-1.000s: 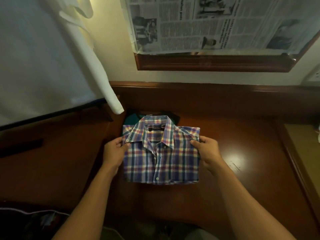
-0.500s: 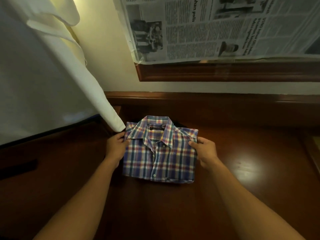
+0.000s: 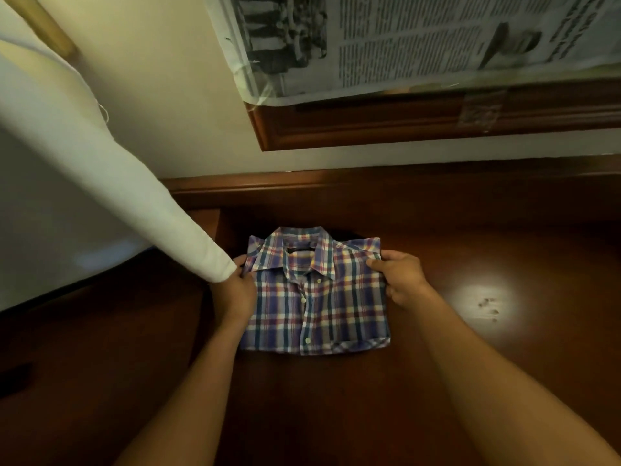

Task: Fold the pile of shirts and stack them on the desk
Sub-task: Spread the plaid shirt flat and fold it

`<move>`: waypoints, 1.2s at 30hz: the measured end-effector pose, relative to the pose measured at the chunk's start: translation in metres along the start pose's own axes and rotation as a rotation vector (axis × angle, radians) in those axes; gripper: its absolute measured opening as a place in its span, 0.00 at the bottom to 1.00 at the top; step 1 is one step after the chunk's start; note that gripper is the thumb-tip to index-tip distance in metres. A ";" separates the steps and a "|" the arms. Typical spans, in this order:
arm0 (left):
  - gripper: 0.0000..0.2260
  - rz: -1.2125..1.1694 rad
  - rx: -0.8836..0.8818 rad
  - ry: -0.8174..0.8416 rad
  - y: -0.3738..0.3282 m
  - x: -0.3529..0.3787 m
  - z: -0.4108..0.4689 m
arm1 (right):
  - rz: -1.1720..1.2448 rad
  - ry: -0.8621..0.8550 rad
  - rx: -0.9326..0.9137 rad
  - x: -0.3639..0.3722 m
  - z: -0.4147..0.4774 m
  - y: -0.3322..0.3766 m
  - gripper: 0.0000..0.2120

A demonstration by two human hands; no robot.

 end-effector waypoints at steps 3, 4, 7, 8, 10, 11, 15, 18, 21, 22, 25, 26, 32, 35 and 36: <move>0.16 0.003 -0.009 0.033 -0.004 0.005 0.016 | 0.024 -0.017 0.019 0.002 0.006 -0.006 0.21; 0.17 0.025 -0.022 0.052 -0.001 0.007 0.020 | 0.001 -0.026 0.018 0.002 0.007 -0.007 0.22; 0.23 0.083 -0.045 0.081 0.017 0.009 0.021 | -0.199 -0.091 -0.042 -0.004 0.005 -0.005 0.23; 0.25 0.093 -0.045 0.083 0.022 0.009 0.017 | -0.284 -0.115 -0.078 -0.006 0.003 -0.004 0.24; 0.25 0.141 -0.031 0.074 0.026 0.006 0.002 | -0.410 -0.125 -0.131 -0.009 -0.001 -0.007 0.28; 0.24 0.178 -0.048 0.068 0.032 0.005 -0.006 | -0.447 -0.109 -0.130 -0.010 -0.002 -0.012 0.29; 0.24 0.293 -0.225 0.101 0.072 0.006 -0.030 | -0.482 -0.018 -0.066 -0.008 -0.008 -0.039 0.20; 0.17 0.357 -0.209 0.095 0.080 0.010 -0.035 | -0.484 -0.028 -0.098 -0.005 -0.011 -0.045 0.13; 0.12 0.339 -0.176 0.024 0.065 0.007 -0.035 | -0.493 -0.070 -0.159 -0.003 -0.014 -0.039 0.06; 0.12 0.321 -0.163 -0.003 0.059 0.004 -0.035 | -0.491 -0.076 -0.186 -0.001 -0.016 -0.034 0.07; 0.15 0.289 -0.089 -0.086 0.041 -0.008 -0.040 | -0.409 -0.090 -0.202 0.002 -0.017 -0.025 0.08; 0.16 0.304 -0.047 -0.107 0.036 -0.010 -0.043 | -0.366 -0.096 -0.183 0.003 -0.016 -0.025 0.10; 0.24 0.398 0.092 -0.060 0.046 -0.001 -0.060 | -0.643 -0.186 -0.193 -0.010 -0.026 -0.035 0.30; 0.32 0.524 0.329 0.120 0.034 0.027 -0.073 | -1.095 -0.273 -0.547 0.011 -0.055 -0.016 0.36; 0.33 0.595 0.389 0.199 0.034 0.041 -0.077 | -1.244 -0.224 -0.674 0.030 -0.065 -0.017 0.36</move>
Point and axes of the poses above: each hand's wrist, its own z-axis towards the middle knuckle, its own x-axis out of the palm, y = z × x, the point moved 10 cm from there along z, towards the middle knuckle, and after that the axes turned 1 degree about -z, right-handed, at the moved point
